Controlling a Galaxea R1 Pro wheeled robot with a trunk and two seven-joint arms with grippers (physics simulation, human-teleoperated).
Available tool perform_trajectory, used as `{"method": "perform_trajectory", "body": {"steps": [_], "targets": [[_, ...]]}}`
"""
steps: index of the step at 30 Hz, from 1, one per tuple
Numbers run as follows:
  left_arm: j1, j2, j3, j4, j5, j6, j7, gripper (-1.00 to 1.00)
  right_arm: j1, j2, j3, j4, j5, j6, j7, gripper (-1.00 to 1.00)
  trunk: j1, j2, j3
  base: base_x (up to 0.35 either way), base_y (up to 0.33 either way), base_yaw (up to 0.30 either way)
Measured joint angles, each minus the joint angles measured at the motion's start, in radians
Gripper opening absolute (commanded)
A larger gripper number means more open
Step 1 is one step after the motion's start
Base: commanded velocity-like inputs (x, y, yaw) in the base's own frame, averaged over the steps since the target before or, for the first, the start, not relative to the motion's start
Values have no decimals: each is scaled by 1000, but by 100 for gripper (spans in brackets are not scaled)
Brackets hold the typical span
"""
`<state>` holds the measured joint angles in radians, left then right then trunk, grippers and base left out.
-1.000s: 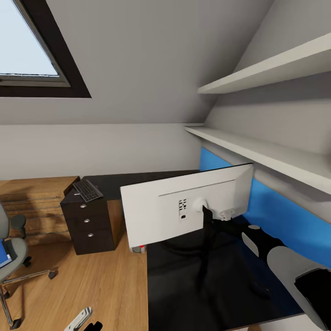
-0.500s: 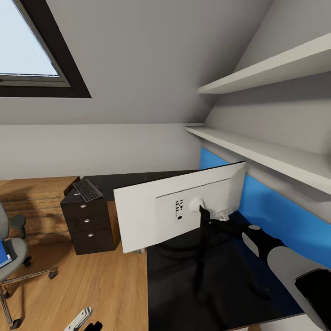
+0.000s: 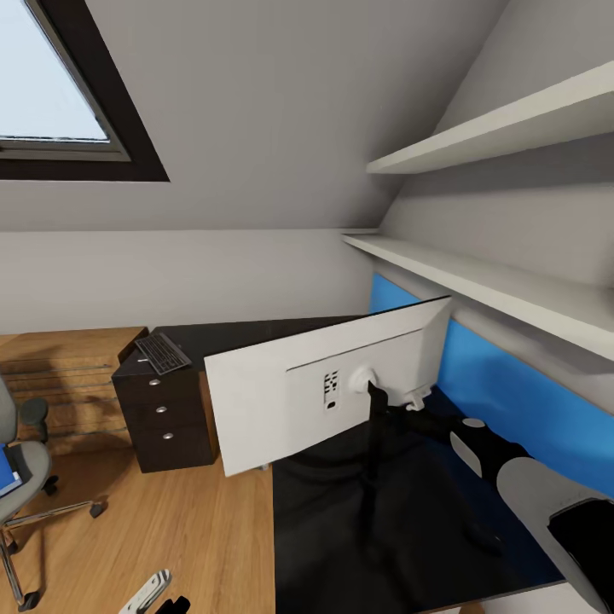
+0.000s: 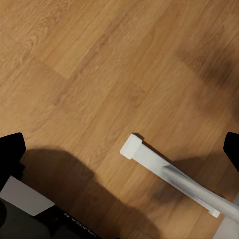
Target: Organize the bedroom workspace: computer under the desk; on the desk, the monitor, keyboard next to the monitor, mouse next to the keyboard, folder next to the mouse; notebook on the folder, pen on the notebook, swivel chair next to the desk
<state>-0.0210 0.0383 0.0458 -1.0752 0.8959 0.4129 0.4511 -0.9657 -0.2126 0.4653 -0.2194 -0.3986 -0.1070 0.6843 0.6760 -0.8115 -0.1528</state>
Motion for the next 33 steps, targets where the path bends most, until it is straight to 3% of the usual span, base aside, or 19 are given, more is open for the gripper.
{"method": "perform_trajectory", "body": {"steps": [9, 12, 16, 17, 18, 33], "targets": [[1, 0, 0, 0, 0, -1, 4, 100, 0, 0, 30, 6, 0, -15, -7, -100, 0, 0, 0, 0, -5, 0], [7, 0, 0, 0, -1, -1, 8, 100, 0, 3, 17, 7, 11, -19, -5, -100, 0, 0, 0, 0, -118, 0], [12, 0, 1, 0, -1, -1, 7, 100, -1, 5, 34, 8, 1, -11, -9, -100, 0, 0, 0, 0, -56, 0], [13, 0, 1, 0, 0, -1, 6, 100, 0, 5, 24, 9, 15, -13, -9, -100, 0, 0, 0, 0, -22, 0], [13, 0, 1, 0, 0, -2, 5, 100, -1, 5, 34, 8, 1, -9, -11, -100, 0, 0, 0, 0, -18, 0], [14, 0, 2, 1, 0, -2, 2, 100, 0, 6, 27, 12, 14, -6, -31, -100, 0, 0, 0, 0, -4, 0]]}}
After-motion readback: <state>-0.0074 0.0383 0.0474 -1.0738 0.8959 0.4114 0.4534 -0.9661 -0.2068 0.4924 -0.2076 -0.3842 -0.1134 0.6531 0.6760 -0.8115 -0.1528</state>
